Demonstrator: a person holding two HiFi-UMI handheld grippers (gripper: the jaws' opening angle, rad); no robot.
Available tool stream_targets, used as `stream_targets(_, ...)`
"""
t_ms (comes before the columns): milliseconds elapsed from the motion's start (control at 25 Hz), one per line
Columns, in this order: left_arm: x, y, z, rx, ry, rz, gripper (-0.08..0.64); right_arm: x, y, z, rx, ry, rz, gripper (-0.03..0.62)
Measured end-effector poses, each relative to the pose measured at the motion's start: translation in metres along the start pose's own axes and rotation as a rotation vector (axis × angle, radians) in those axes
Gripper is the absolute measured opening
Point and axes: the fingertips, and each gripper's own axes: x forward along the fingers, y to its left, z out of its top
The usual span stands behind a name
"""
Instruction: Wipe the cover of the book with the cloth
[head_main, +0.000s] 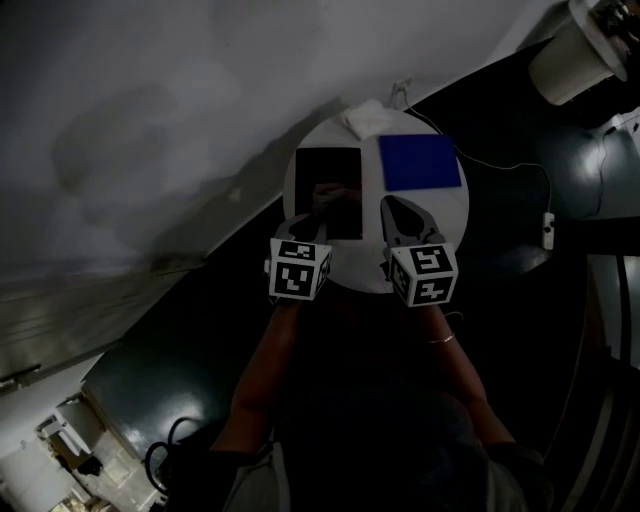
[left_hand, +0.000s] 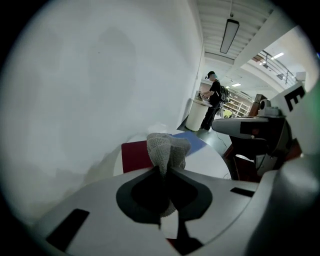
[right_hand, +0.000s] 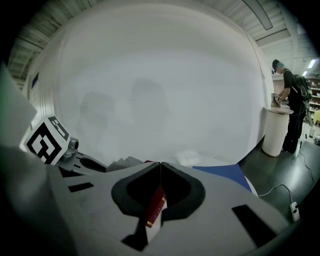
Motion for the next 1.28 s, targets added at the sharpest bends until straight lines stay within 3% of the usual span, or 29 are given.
stream_targets(560, -0.029, -0.002, 0.060, 0.024, -0.193, 0.015, 0.035, -0.015, -0.005, 0.022, -0.004, -0.048, -0.018, 0.029)
stream_targets(1280, -0.063, -0.016, 0.096, 0.084, -0.397, 0.022, 0.034, -0.037, 0.000, 0.044, -0.027, -0.163, -0.007, 0.029)
